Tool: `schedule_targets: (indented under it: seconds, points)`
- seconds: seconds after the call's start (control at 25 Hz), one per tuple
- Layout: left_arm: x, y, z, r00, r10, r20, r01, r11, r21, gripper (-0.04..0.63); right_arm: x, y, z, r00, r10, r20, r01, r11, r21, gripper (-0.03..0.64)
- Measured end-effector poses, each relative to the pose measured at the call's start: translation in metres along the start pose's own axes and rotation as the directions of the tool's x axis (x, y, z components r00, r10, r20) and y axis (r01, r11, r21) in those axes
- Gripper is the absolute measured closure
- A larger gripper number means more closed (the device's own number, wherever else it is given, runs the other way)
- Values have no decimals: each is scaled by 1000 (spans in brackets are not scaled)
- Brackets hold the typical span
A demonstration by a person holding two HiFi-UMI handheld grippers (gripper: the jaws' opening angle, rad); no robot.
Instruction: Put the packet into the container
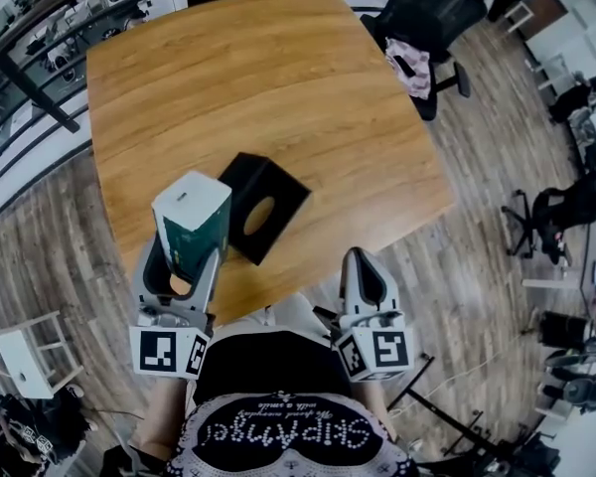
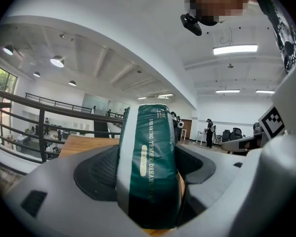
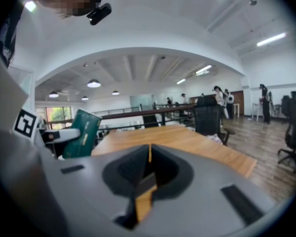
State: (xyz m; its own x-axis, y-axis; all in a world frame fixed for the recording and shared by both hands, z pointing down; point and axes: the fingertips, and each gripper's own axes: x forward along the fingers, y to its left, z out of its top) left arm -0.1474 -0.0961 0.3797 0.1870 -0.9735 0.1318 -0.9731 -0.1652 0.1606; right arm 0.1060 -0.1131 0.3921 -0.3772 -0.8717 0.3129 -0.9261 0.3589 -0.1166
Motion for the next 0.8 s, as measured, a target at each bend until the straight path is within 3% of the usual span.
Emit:
schedule_targets:
  seconds: [0.8]
  points:
    - [7,-5,9,992,128,18,-128,992,-17,224,38,-13,26,991,130,19,-130,991,-38,581]
